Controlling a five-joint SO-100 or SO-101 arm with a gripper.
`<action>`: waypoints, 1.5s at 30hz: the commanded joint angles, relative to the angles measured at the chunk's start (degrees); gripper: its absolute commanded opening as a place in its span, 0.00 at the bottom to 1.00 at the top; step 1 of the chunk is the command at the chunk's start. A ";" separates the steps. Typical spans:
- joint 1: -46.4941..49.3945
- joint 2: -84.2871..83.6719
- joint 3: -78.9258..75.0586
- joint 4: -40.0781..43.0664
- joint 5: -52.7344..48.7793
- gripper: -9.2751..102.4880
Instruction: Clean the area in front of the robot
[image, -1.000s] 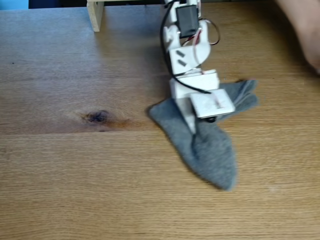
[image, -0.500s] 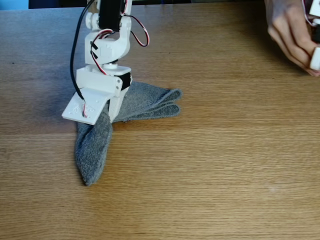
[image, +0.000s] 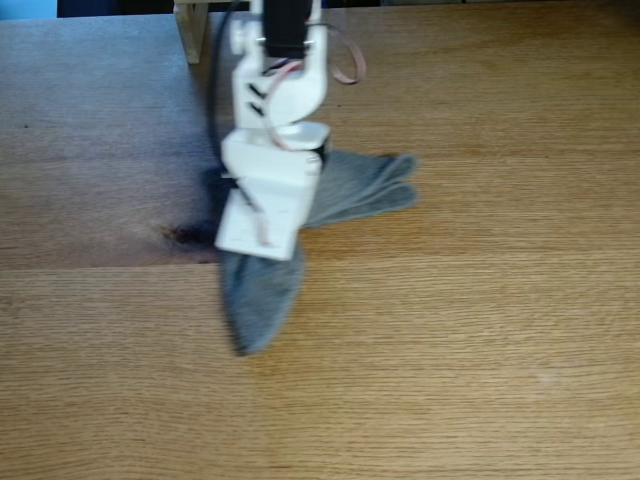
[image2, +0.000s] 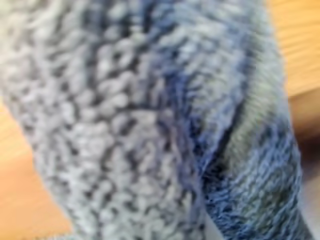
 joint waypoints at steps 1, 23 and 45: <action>-12.74 6.06 0.00 2.81 3.16 0.08; 11.78 32.78 0.00 10.02 -11.51 0.08; 20.65 86.57 54.05 10.46 -14.50 0.08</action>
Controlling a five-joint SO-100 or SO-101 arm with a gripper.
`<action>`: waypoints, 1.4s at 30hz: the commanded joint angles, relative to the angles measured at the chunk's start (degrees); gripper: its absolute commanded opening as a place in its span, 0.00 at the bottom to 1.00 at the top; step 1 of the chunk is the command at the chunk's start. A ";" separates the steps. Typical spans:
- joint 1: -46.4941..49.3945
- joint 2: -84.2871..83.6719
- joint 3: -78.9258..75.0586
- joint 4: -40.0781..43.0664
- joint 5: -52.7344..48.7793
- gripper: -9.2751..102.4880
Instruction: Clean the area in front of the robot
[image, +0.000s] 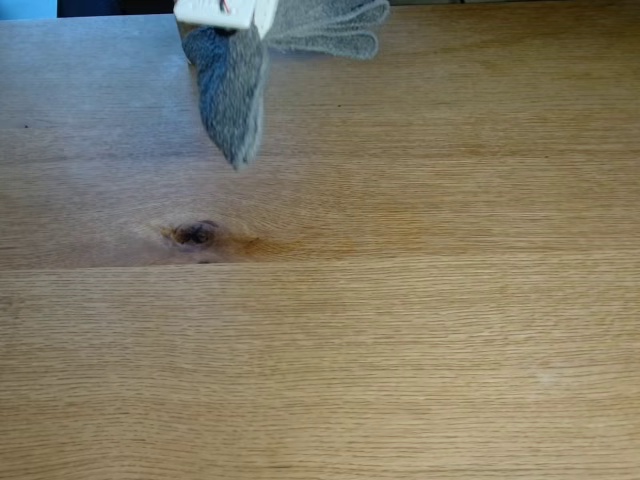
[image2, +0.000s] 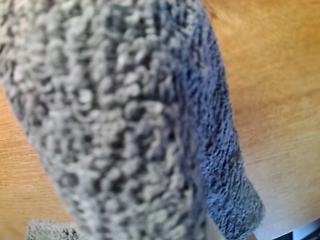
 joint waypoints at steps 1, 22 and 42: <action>5.62 14.15 9.05 -6.68 -0.09 0.08; 28.74 8.79 31.11 -36.83 -14.33 0.25; 28.48 10.63 31.82 -35.95 -16.00 0.41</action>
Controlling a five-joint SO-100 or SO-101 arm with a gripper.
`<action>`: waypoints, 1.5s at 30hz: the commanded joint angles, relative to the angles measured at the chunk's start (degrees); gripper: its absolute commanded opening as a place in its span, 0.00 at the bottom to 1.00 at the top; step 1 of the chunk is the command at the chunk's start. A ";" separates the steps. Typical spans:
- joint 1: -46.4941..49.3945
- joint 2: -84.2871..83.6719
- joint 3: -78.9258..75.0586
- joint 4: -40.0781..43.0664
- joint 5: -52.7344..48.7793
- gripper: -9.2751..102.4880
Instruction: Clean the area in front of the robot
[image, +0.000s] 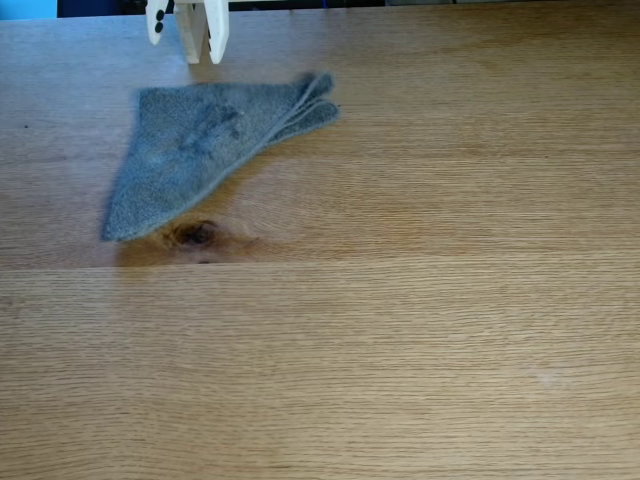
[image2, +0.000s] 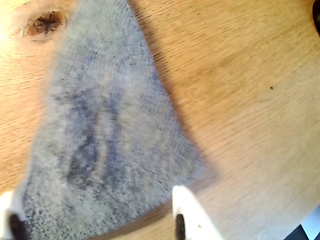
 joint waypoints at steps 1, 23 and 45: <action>3.52 -0.70 -0.44 -0.18 -1.14 0.42; -46.41 23.91 -0.26 10.99 16.88 0.08; -43.86 64.16 36.30 38.76 12.48 0.08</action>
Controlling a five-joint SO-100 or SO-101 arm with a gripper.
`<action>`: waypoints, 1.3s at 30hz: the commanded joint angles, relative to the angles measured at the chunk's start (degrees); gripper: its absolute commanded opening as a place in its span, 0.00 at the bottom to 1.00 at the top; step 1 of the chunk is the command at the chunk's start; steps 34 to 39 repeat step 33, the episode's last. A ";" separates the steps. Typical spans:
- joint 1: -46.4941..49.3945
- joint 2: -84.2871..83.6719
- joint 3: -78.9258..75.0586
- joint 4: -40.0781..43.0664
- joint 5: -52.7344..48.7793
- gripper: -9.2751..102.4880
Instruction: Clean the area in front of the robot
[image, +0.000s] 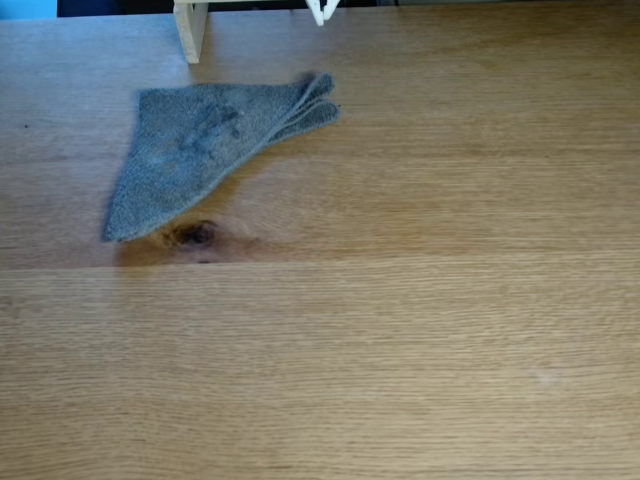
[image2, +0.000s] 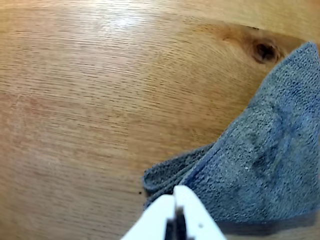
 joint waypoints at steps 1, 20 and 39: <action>0.53 0.35 6.86 0.79 -1.76 0.08; -1.76 0.35 6.42 0.70 -1.58 0.08; -1.76 0.35 6.42 0.70 -1.58 0.08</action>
